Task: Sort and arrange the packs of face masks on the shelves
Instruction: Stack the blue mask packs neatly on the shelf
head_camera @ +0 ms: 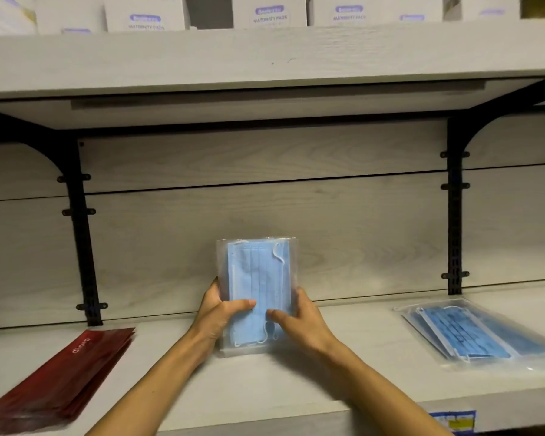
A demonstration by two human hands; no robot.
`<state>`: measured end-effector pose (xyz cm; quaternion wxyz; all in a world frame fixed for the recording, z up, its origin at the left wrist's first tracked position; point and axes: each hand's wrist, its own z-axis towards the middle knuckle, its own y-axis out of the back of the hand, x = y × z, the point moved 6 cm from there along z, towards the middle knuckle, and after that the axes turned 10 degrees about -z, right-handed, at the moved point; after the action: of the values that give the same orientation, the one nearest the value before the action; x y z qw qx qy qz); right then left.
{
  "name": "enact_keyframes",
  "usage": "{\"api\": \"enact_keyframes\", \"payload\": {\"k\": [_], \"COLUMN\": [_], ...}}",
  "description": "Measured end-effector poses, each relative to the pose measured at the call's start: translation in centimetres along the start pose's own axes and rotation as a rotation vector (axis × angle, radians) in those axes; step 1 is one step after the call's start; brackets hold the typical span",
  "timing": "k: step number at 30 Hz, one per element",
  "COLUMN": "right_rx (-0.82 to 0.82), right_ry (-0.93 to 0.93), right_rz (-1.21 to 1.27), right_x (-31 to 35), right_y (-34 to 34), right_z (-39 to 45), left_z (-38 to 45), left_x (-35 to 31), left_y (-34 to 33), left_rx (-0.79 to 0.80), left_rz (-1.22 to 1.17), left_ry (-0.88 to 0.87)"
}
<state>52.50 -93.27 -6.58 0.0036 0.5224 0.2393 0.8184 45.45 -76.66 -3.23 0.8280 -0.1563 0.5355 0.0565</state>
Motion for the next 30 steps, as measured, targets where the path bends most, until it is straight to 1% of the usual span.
{"api": "enact_keyframes", "payload": {"k": [3, 5, 9, 11, 13, 16, 21, 25, 28, 30], "right_rx": [0.000, -0.031, -0.159, -0.184, -0.135, -0.027, -0.078, 0.069, 0.072, 0.087], "right_ry": [-0.010, 0.016, 0.182, 0.218, 0.201, 0.142, 0.185, 0.131, 0.120, 0.075], "right_rz": [-0.053, -0.082, -0.141, -0.150, -0.180, -0.198, -0.107, -0.033, -0.032, 0.001], "right_x": [-0.1, -0.1, 1.3, 1.7, 1.4, 0.9, 1.4, 1.4, 1.4, 1.2], "right_y": [0.1, 0.3, 1.1, 1.2, 0.9, 0.2, 0.8, -0.2, -0.2, -0.2], "right_z": [-0.1, -0.2, -0.4, -0.5, -0.5, -0.7, -0.8, -1.5, -1.5, -1.4], "left_z": [0.2, 0.3, 0.2, 0.4, 0.5, 0.2, 0.4, 0.1, 0.1, 0.0], "left_x": [0.0, 0.3, -0.7, -1.0, -0.5, 0.5, -0.2, -0.1, 0.2, 0.0], "left_y": [0.4, 0.4, 0.2, 0.2, -0.2, -1.0, -0.5, -0.4, -0.3, -0.2], "left_rx": [-0.043, -0.045, -0.073, -0.078, -0.041, 0.015, -0.038, -0.058, -0.072, -0.084], "left_rz": [-0.021, -0.019, -0.043, -0.077, -0.089, -0.047, -0.043, -0.059, -0.037, -0.011], "left_ry": [-0.018, -0.017, -0.141, -0.185, -0.142, -0.058, -0.081, -0.034, -0.007, -0.009]}}
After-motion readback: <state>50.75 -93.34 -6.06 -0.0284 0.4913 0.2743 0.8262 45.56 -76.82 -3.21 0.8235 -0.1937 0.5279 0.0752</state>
